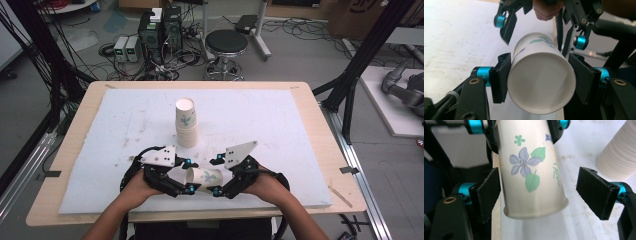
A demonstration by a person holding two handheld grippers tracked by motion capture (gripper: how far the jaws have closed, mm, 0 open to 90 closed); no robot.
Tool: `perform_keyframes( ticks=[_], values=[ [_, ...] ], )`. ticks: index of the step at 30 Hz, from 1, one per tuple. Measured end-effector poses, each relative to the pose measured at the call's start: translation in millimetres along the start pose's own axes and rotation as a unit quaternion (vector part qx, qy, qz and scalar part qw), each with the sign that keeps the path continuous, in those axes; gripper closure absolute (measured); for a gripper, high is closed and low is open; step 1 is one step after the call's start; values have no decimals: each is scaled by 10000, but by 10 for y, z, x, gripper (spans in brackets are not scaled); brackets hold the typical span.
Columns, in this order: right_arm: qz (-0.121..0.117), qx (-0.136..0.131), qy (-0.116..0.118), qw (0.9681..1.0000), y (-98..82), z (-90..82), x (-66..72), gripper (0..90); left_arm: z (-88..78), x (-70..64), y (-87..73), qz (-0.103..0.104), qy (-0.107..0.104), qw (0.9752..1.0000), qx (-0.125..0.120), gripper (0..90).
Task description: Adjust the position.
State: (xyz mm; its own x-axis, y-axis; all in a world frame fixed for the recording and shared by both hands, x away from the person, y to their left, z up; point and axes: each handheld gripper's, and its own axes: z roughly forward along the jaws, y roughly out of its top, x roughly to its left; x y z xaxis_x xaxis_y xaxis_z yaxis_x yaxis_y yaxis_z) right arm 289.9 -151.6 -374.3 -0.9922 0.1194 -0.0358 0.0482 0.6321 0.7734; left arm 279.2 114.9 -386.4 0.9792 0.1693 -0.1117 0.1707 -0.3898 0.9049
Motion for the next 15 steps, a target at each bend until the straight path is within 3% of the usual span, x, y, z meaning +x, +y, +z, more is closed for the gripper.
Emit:
perform_keyframes(
  ticks=[5,11,15],
  values=[
    [158,-500,-161,9985,-85,-80,23,203,-47,-3,-87,-75,87,9994,-324,372],
    [320,-1031,-397,9934,-235,-116,68,204,-74,-12,-167,-76,178,9982,-562,372],
    [418,-1250,-484,9901,-338,-122,70,204,-97,-19,-197,-69,252,9973,-679,372]
  ],
)
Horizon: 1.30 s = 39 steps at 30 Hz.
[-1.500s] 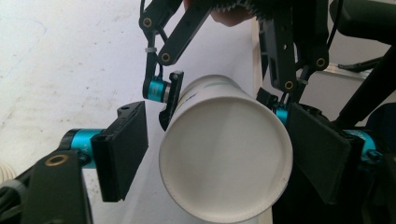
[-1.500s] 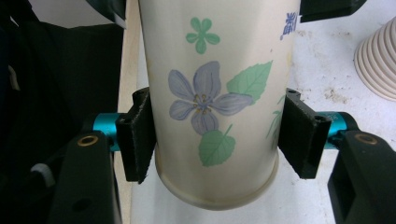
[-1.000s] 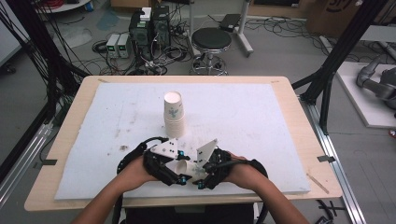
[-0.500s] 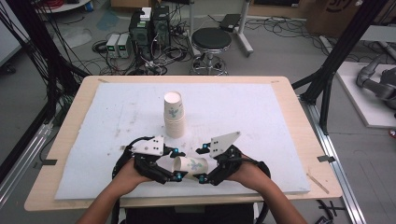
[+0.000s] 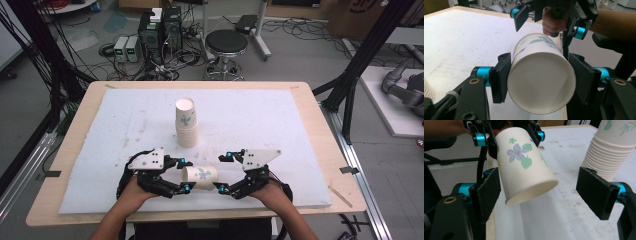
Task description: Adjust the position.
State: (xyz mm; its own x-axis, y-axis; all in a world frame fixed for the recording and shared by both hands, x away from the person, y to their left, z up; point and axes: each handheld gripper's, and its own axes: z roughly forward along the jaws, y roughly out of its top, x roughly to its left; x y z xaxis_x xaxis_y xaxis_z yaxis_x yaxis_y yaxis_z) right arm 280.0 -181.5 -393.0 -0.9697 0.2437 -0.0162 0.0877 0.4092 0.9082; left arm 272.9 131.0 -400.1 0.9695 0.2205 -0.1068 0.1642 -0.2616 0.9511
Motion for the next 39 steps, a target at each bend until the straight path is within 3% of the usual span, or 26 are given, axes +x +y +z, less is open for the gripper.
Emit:
perform_keyframes(
  ticks=[9,15,24,39],
  values=[
    [68,-156,15,9999,-102,-53,-53,204,-91,7,-46,55,88,9989,-466,372],
    [93,-208,92,9997,-128,-62,-72,204,-125,7,-21,95,98,9982,-582,372],
    [22,-214,263,9994,-108,-37,-30,204,-116,-32,28,222,-43,9979,-612,373],
    [-149,-222,731,9970,-66,102,41,210,-60,-86,67,323,-530,9956,-707,373]
  ],
)
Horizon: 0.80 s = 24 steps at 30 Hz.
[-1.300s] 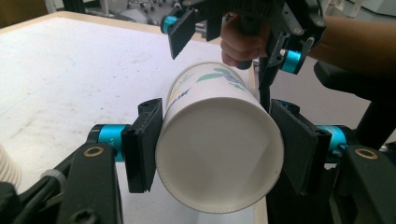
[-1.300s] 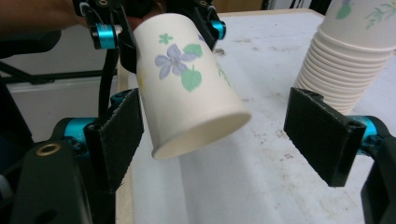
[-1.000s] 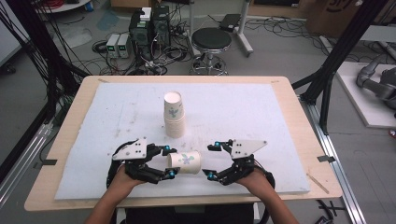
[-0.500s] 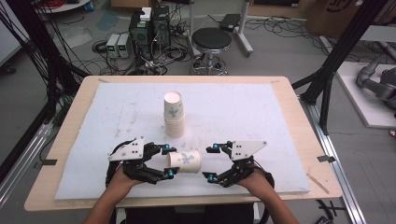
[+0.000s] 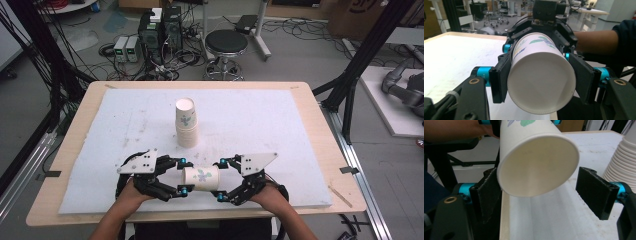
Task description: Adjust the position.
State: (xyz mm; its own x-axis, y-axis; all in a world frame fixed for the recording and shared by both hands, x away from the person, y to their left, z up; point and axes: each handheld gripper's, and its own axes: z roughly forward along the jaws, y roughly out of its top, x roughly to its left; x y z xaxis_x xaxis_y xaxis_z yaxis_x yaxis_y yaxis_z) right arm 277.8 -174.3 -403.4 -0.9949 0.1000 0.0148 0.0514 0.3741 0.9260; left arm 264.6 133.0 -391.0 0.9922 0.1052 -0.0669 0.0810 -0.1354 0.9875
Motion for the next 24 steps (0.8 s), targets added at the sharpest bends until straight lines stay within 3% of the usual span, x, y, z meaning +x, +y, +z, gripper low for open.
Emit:
perform_keyframes(
  ticks=[7,12,20,21,24],
  values=[
    [62,-350,187,9992,12,-32,-3,272,-5,17,-23,-113,-79,9995,-295,372],
    [139,-528,248,9982,6,-55,-24,303,2,25,-53,-180,-90,9993,-301,371],
    [146,-529,243,9982,5,-72,-31,347,11,21,-51,-210,-23,9998,-64,367],
    [148,-523,229,9983,5,-70,-34,346,18,15,-45,-270,44,9996,-6,345],
    [189,-321,155,9992,11,-75,-36,346,44,-9,-15,-345,344,9980,406,166]
  ],
)
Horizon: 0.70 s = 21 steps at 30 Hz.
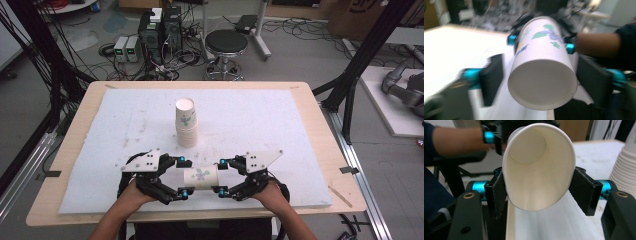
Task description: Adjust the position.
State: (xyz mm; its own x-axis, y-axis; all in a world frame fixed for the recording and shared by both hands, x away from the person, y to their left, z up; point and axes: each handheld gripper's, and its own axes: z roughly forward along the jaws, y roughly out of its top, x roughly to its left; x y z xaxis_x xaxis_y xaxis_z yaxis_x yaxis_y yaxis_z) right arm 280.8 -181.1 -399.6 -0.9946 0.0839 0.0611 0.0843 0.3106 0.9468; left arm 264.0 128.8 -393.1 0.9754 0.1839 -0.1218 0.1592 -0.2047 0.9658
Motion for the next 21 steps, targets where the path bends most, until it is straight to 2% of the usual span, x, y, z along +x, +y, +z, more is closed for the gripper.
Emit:
perform_keyframes(
  ticks=[2,4,6,12,14,18,21],
  values=[
    [-21,139,-61,9999,16,1,-8,345,4,-17,14,90,59,9997,209,162],
    [-98,406,-182,9990,45,8,-4,346,8,-31,25,145,84,9993,341,162],
    [-169,627,-186,9977,69,27,-5,345,6,-34,31,214,159,9985,476,162],
    [-203,994,-169,9947,51,95,-55,346,-10,-27,27,279,230,9961,805,161],
    [-215,1157,-179,9929,51,124,-63,345,-14,-20,21,290,237,9950,922,162],
    [-383,1464,-164,9884,127,188,-63,345,-7,-2,16,321,270,9932,1085,162],
    [-488,1721,-171,9837,216,245,-63,344,14,-5,27,421,260,9912,1232,163]
  ],
)
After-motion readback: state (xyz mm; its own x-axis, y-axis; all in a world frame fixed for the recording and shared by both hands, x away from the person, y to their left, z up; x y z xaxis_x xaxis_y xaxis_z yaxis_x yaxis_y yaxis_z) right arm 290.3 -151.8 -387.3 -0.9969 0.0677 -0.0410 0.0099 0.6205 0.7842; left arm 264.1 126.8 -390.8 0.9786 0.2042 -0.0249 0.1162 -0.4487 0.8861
